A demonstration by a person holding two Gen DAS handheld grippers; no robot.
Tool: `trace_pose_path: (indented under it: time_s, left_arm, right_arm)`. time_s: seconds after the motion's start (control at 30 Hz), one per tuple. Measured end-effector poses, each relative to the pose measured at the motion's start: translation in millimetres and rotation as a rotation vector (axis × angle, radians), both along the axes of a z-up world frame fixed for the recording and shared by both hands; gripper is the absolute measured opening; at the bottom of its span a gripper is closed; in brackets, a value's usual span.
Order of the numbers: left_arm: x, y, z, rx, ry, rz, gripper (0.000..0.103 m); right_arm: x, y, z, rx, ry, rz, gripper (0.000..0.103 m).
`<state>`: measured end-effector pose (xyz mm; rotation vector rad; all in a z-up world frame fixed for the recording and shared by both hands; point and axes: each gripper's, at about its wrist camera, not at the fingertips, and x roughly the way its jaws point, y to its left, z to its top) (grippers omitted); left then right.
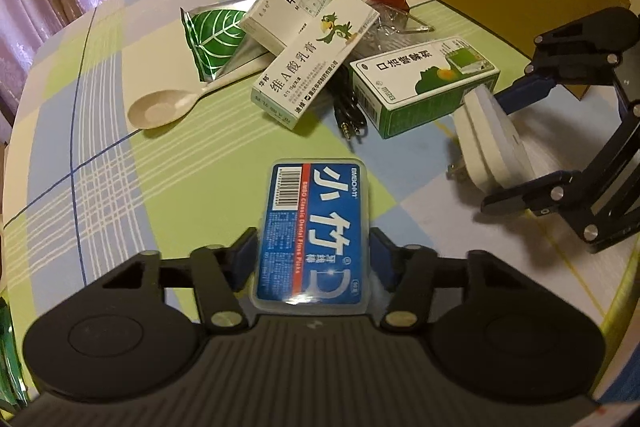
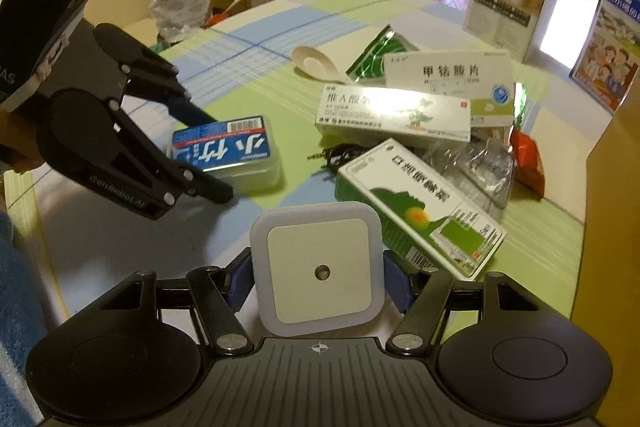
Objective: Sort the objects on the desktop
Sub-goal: 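Grasp the blue toothpick box with the left tool while the right tool lifts the night light, then carry both items to the cardboard box and release them inside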
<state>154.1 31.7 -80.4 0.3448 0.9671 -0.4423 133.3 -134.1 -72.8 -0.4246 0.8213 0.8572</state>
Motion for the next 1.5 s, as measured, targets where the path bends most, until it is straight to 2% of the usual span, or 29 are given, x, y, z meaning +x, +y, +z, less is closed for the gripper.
trace_pose_path:
  time_s: [0.1, 0.23, 0.5, 0.67, 0.87, 1.0, 1.17, 1.5]
  left_arm:
    - [-6.3, -2.6, 4.6, 0.017, -0.011, 0.012, 0.052]
    - [-17.5, -2.4, 19.6, -0.011, -0.028, 0.062, 0.051]
    - [-37.1, -14.6, 69.4, -0.080, -0.093, 0.165, 0.051]
    - [-46.0, -46.0, 102.7, -0.130, -0.135, 0.158, 0.051]
    - [-50.3, -115.1, 125.8, -0.201, -0.152, 0.083, 0.051]
    - [-46.4, -166.5, 135.5, -0.243, -0.156, 0.024, 0.051]
    - [-31.3, -221.3, 138.7, -0.268, -0.155, -0.020, 0.051]
    - [-0.4, -281.8, 124.4, -0.262, -0.134, -0.050, 0.052]
  right_arm:
    - [-0.9, -2.8, 5.0, 0.017, -0.019, -0.014, 0.063]
    - [-2.2, -7.4, 16.7, 0.036, -0.052, -0.058, 0.063]
    - [-8.9, -53.7, 87.7, 0.114, -0.152, -0.251, 0.063]
    - [-14.4, -107.5, 128.0, 0.130, -0.203, -0.366, 0.063]
    - [-8.6, -178.5, 153.8, 0.111, -0.224, -0.509, 0.063]
    - [-3.9, -220.9, 163.2, 0.098, -0.232, -0.586, 0.063]
    - [3.0, -261.3, 159.1, 0.094, -0.218, -0.631, 0.063]
    - [25.3, -291.4, 134.9, 0.104, -0.171, -0.634, 0.063]
